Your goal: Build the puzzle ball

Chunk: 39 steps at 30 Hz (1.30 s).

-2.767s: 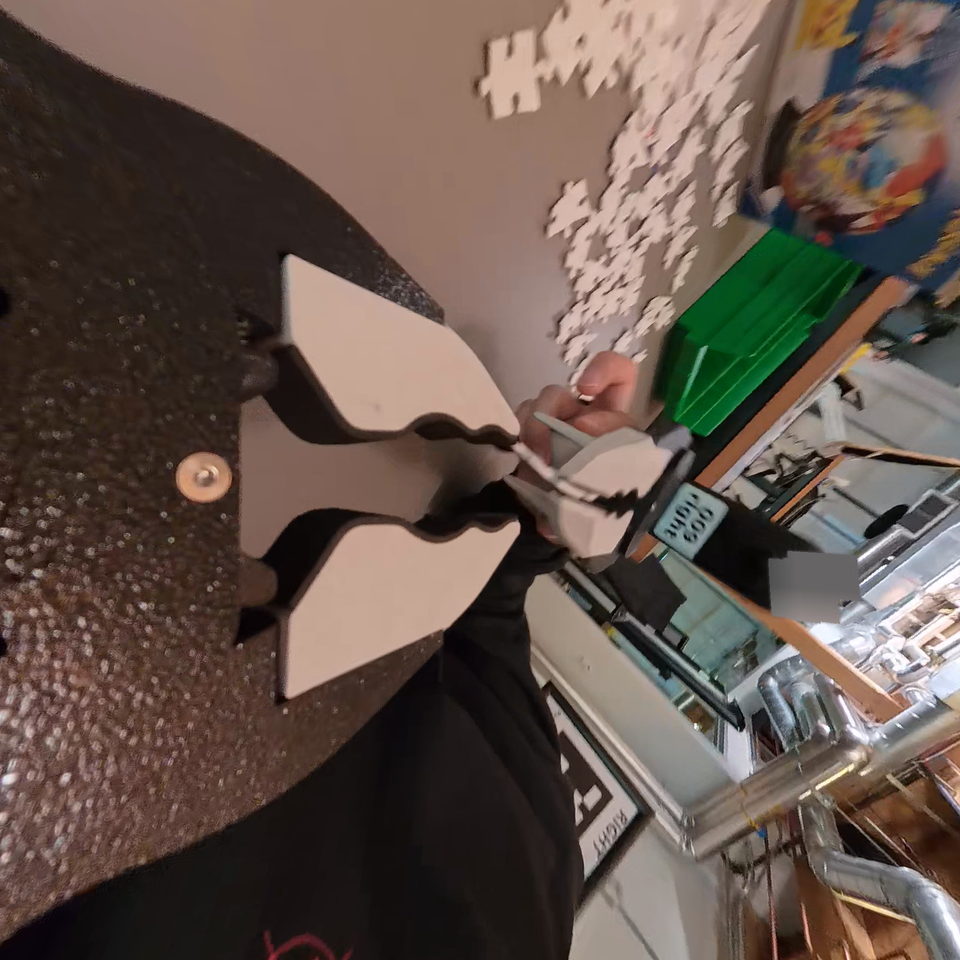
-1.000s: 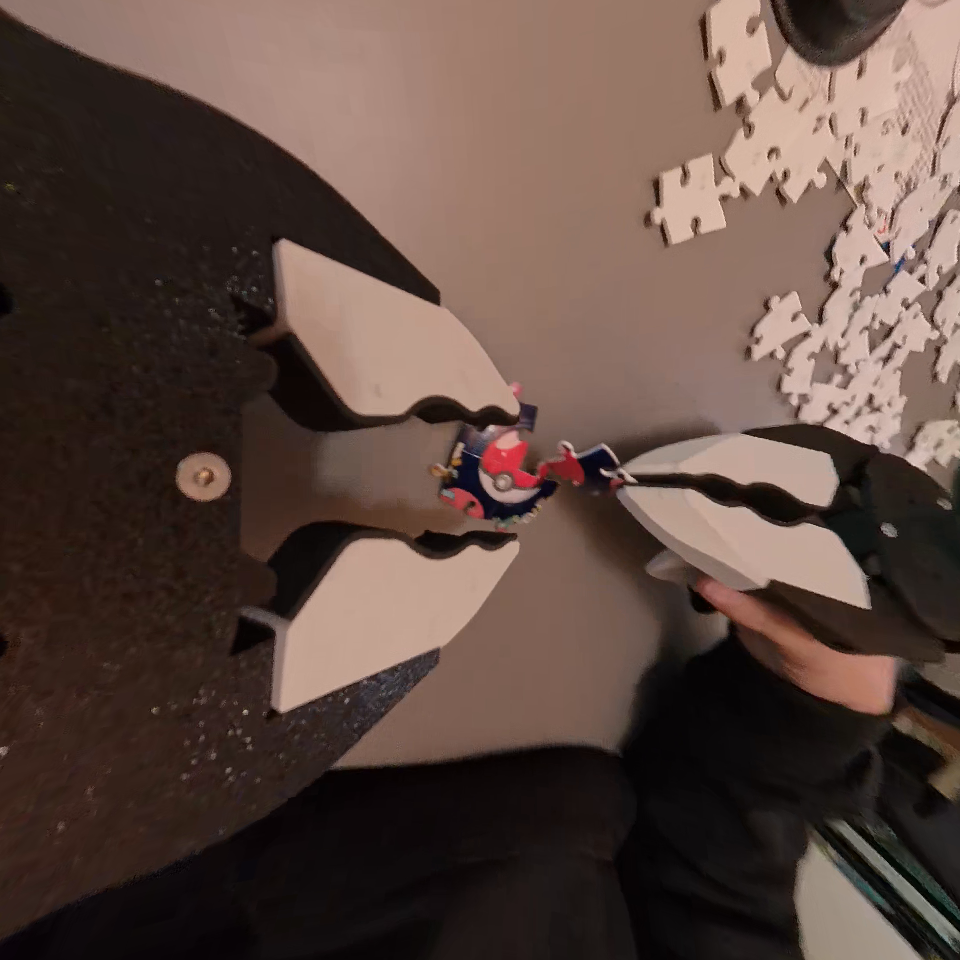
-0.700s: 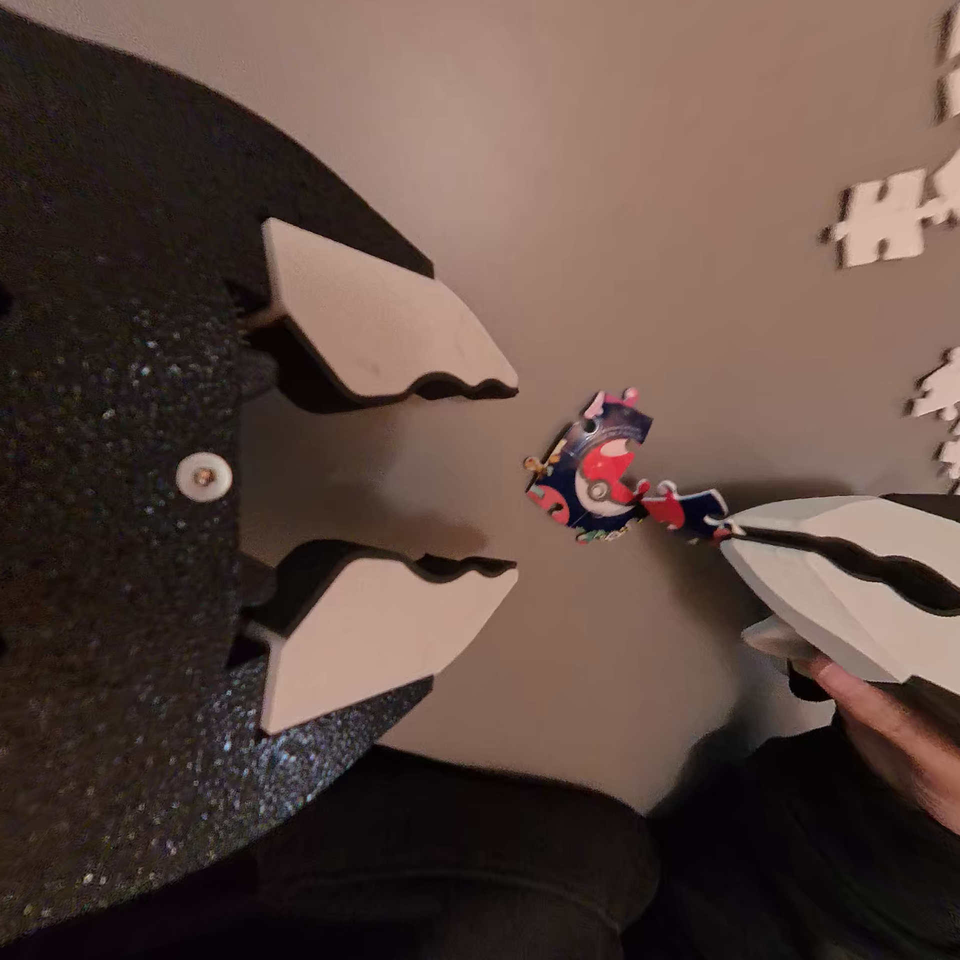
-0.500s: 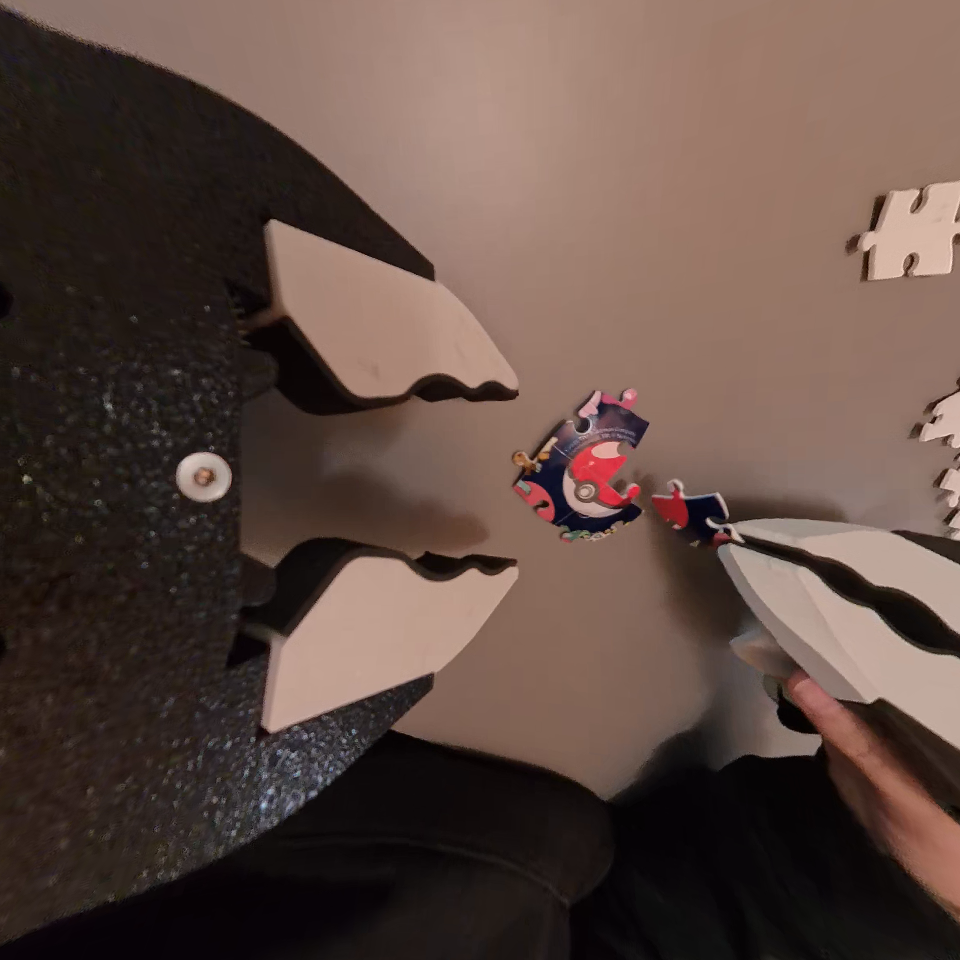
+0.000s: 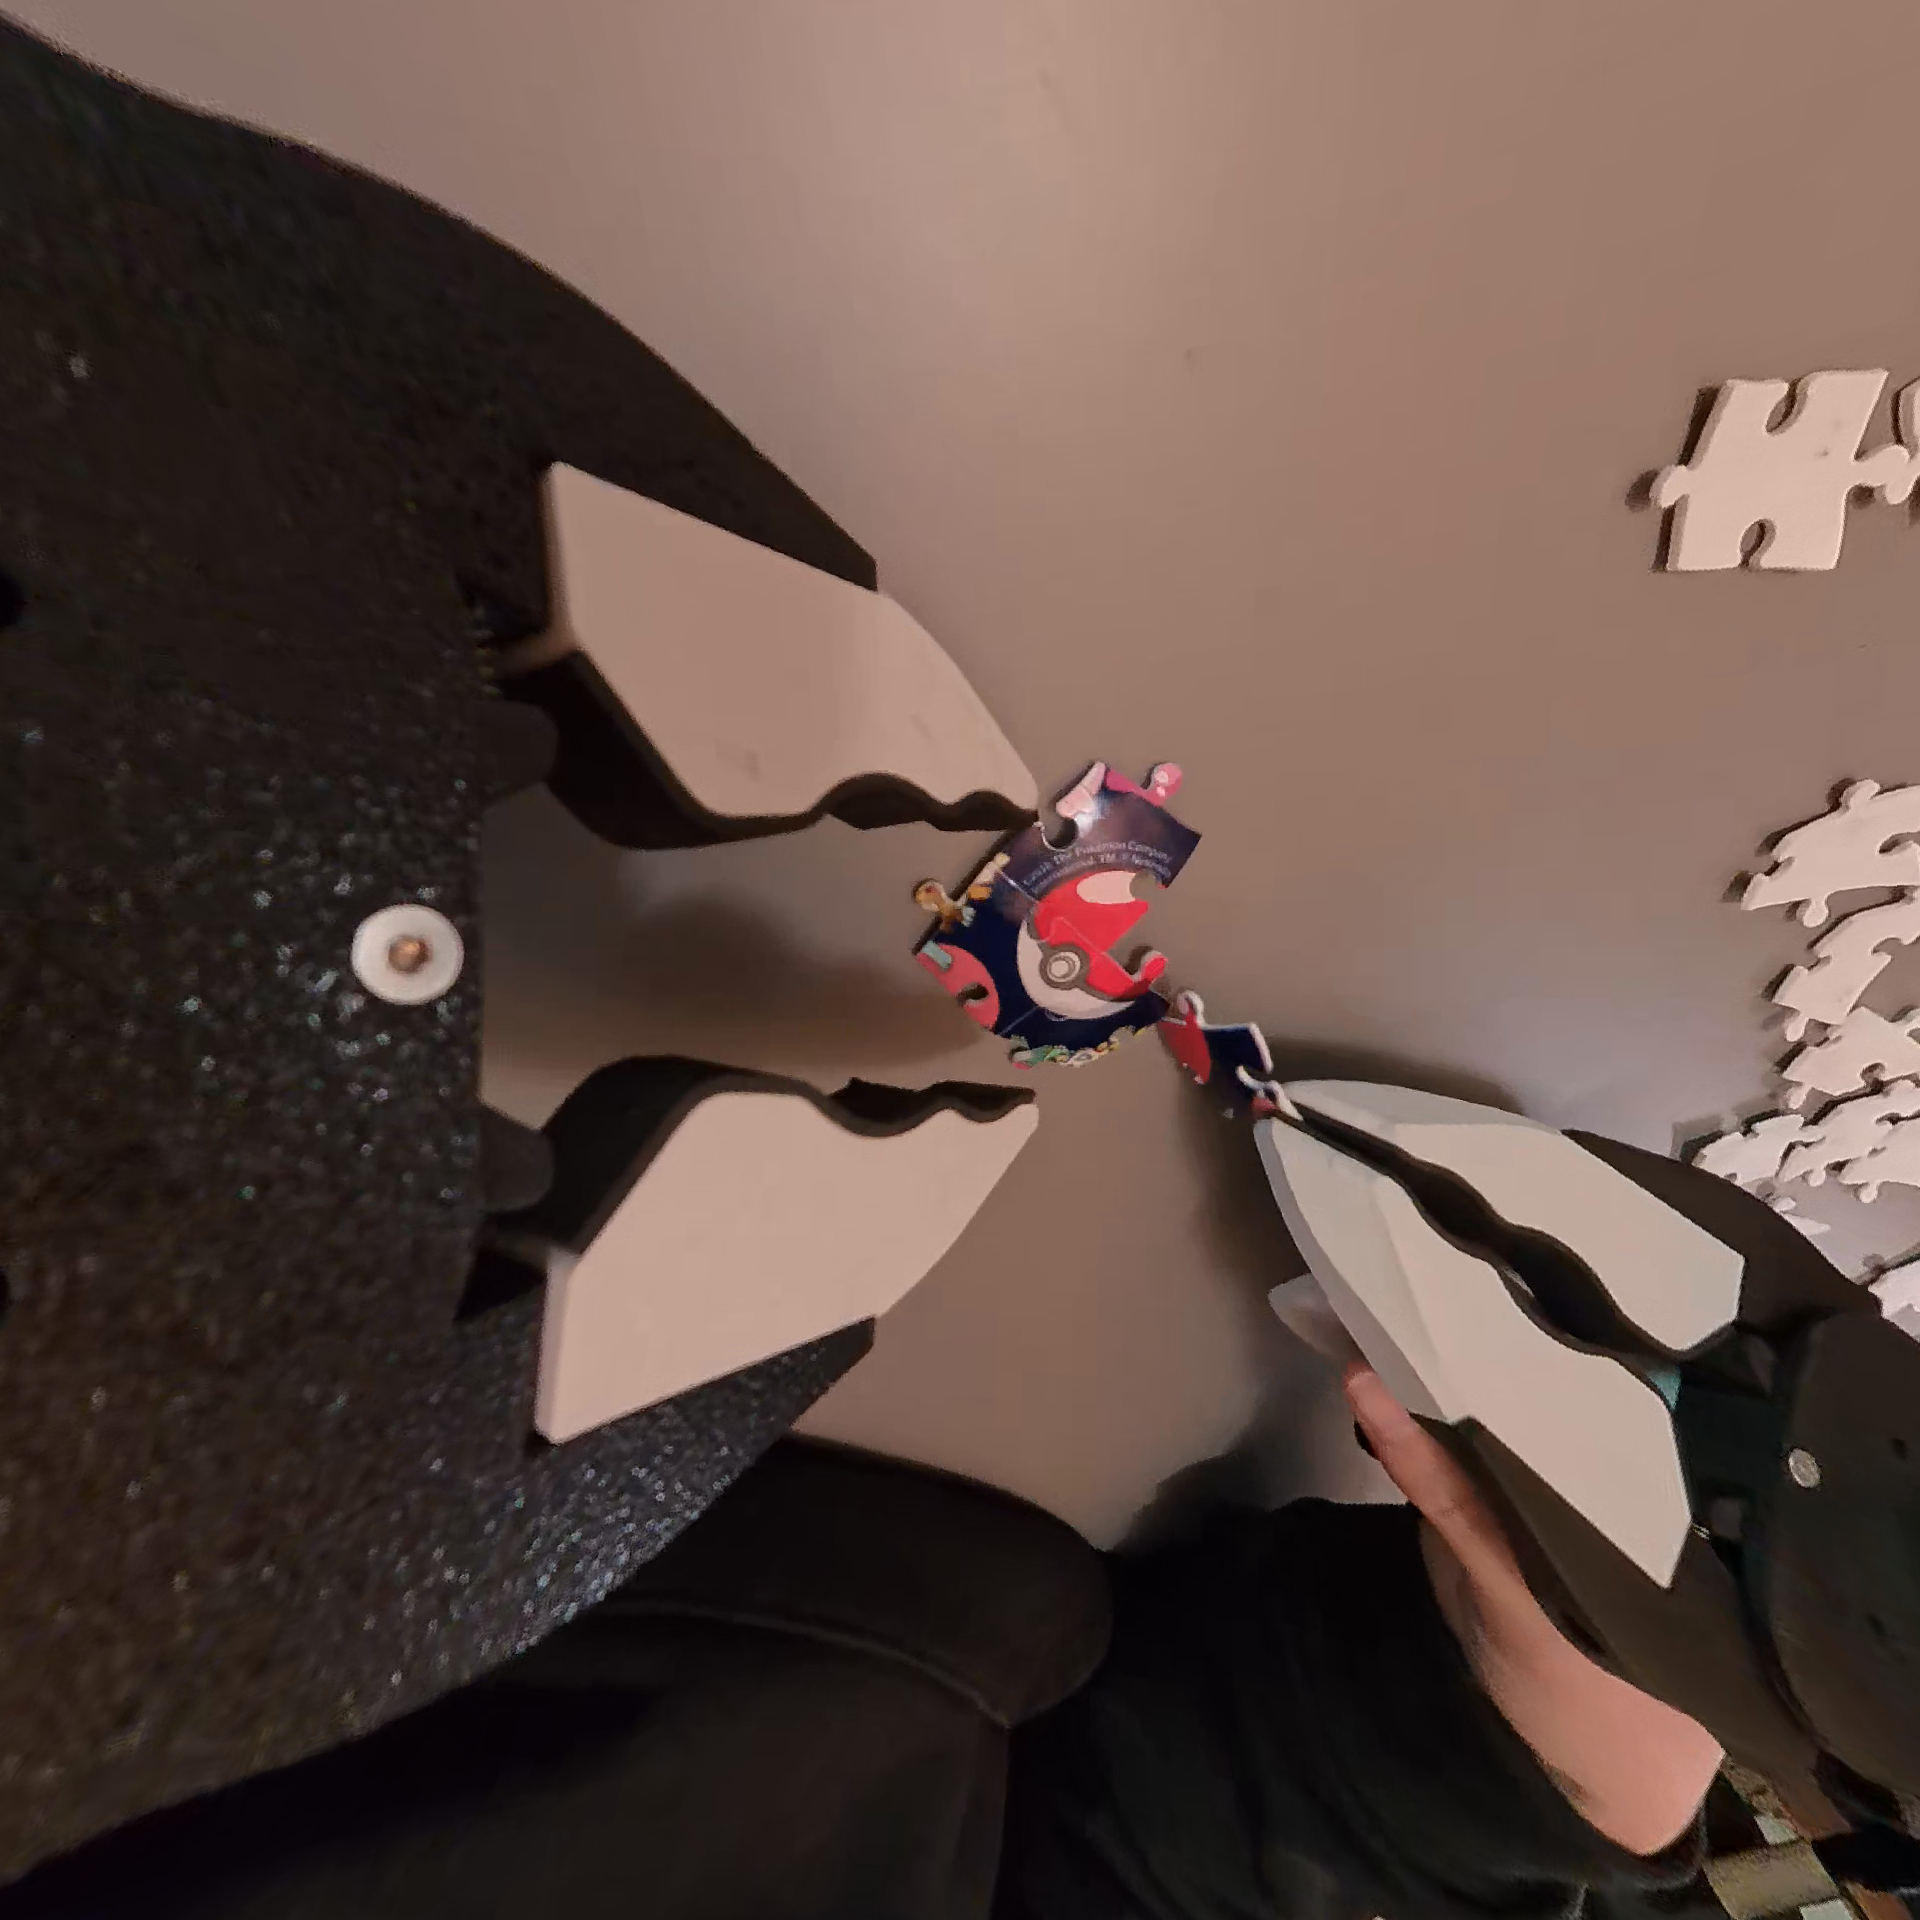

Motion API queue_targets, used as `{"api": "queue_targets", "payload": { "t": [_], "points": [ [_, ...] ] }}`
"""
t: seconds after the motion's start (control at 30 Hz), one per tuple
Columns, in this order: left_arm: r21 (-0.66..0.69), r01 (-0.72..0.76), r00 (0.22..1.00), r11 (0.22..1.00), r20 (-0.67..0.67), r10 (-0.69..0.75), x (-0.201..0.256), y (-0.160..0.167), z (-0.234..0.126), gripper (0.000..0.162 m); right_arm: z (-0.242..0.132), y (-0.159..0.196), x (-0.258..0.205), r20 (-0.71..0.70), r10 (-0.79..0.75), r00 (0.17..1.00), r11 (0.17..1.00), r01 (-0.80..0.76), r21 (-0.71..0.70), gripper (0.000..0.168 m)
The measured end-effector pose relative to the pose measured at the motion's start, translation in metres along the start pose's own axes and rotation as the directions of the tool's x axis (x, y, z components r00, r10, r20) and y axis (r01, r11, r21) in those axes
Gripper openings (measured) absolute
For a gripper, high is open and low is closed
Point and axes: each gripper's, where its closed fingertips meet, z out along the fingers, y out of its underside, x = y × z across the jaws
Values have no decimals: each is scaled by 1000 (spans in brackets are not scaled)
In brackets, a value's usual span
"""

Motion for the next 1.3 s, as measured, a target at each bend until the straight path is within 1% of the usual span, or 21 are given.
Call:
{"api": "queue_targets", "payload": {
  "t": [0.17, 0.33, 0.4, 0.5, 0.6, 0.7, 1.0, 1.17, 1.3],
  "points": [
    [25, 55, 997, 998, -60, -54, 2, -3, -2, 47, 1, 1, -1, 1, -6, 1000, 1000, 6, 11, 2],
    [79, 129, 978, 988, -174, -114, 8, -10, -8, 48, -1, 1, -1, 11, 0, 1000, 999, 0, 36, 2],
    [67, 140, 978, 988, -165, -127, 5, -7, -12, 47, 0, 2, -1, 6, -8, 1000, 1000, 8, 30, 2],
    [45, 137, 988, 990, -81, -133, -6, 0, -20, 52, 1, 3, -3, 4, -15, 1000, 999, 15, 30, 2],
    [2, 161, 984, 987, -74, -160, -5, 11, -23, 53, 1, -1, -10, 42, -9, 999, 998, 7, 58, 2],
    [5, 207, 974, 978, -98, -205, -3, 12, -22, 50, 2, 1, -5, 20, -6, 1000, 999, 5, 43, 2],
    [41, 369, 919, 929, -170, -357, 1, -3, -13, 50, 7, 1, -8, 14, -18, 1000, 999, 18, 41, 2],
    [51, 444, 878, 895, -227, -422, 4, -10, -12, 57, 8, 1, -9, 12, -20, 1000, 999, 19, 47, 2],
    [50, 474, 849, 879, -289, -442, 10, -14, -14, 64, 7, 0, -10, 20, -14, 1000, 998, 13, 58, 2]
  ]
}}
